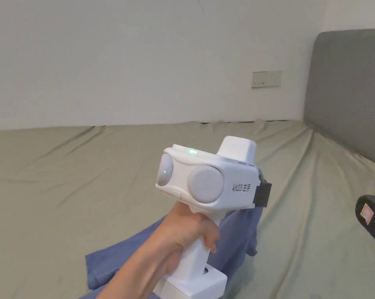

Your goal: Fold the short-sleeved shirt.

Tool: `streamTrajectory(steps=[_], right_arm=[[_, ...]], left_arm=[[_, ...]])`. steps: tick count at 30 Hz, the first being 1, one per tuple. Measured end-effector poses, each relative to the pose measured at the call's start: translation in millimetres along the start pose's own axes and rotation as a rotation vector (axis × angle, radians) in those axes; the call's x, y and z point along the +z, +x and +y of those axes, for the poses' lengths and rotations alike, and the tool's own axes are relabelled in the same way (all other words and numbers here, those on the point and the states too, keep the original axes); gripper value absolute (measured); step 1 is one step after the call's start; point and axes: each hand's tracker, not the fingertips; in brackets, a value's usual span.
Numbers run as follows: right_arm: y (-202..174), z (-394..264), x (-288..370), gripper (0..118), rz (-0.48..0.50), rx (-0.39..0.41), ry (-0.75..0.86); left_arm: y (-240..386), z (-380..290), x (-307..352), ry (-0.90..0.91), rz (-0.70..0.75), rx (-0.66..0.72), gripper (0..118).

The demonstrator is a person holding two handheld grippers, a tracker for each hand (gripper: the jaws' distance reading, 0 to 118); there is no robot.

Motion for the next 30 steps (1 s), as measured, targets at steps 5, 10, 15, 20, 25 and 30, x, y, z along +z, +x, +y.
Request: streamTrajectory(steps=[5, 10, 15, 20, 25, 30], right_arm=[[39, 14, 33, 0, -0.101, 0.023, 0.025], [50, 5, 30, 0, -0.104, 0.0, -0.015], [54, -5, 29, 0, -0.066, -0.061, -0.023], [50, -1, 33, 0, -0.061, -0.061, -0.009], [29, 19, 54, 0, -0.001, -0.05, 0.083], [0, 28, 83, 0, 0.043, 0.012, 0.189]], left_arm=[[60, -64, -48, -0.13, -0.15, 0.118, 3], [76, -114, -77, -0.19, -0.131, 0.19, 8], [55, -114, -69, -0.204, -0.121, 0.307, 86], [51, -86, 19, 0.02, -0.033, 0.334, 118], [83, -62, 138, 0.308, 0.265, 0.176, 114], [128, -84, 239, 0.554, 0.653, 0.001, 80]])
